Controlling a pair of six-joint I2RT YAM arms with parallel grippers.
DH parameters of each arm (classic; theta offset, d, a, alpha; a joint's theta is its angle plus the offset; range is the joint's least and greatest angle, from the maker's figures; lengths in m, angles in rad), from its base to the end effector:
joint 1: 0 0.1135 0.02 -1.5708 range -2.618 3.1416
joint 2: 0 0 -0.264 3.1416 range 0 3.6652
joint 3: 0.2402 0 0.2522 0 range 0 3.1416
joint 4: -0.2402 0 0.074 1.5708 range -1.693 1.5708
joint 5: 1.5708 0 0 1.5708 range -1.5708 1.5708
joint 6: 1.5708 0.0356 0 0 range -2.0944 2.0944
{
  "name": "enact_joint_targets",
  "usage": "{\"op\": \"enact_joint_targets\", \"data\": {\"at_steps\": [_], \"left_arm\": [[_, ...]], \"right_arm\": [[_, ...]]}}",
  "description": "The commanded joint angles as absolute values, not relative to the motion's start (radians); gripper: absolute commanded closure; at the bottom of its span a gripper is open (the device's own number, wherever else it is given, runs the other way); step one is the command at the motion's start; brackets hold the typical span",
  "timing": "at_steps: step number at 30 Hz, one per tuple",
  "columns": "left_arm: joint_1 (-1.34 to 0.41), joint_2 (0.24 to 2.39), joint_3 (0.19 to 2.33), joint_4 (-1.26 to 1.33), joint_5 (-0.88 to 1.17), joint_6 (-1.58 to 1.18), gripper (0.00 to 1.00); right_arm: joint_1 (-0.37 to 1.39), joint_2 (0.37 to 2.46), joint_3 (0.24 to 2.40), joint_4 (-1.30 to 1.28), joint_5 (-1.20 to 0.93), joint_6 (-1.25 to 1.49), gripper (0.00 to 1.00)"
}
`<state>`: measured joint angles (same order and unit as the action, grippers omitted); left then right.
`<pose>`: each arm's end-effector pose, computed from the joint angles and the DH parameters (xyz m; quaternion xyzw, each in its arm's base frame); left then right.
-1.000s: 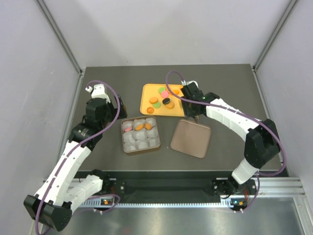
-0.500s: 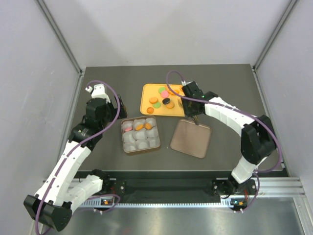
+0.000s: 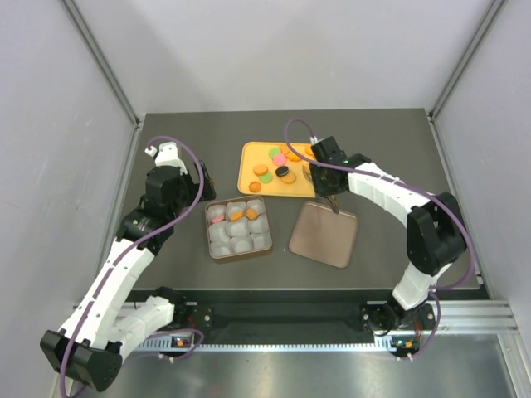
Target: Pack the cookies
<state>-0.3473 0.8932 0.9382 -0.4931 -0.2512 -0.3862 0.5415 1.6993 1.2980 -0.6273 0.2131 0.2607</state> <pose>0.1857 -0.0578 0.3431 -0.0830 0.8384 -0.0904 0.5310 0.3114 0.1785 0.2417 -0.1059 0.9526 0.0096 0.2851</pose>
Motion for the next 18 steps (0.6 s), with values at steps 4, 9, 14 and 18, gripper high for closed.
{"op": "enact_joint_targets", "data": {"at_steps": [4, 9, 14, 18], "left_arm": [[-0.341, 0.896, 0.934, -0.443, -0.253, -0.380, 0.01], [-0.339, 0.896, 0.933, -0.443, -0.253, -0.379, 0.01], [-0.339, 0.896, 0.933, -0.443, -0.249, -0.379, 0.01], [-0.339, 0.896, 0.931, -0.443, -0.245, -0.382, 0.01]], "right_arm": [[0.520, 1.720, 1.362, -0.595, 0.201, 0.244, 0.54], [0.519, 1.726, 1.368, -0.594, 0.201, 0.239, 0.56], [0.508, 1.727, 1.370, -0.592, 0.199, 0.235, 0.60], [0.480, 1.718, 1.365, -0.592, 0.170, 0.227, 0.63]]}}
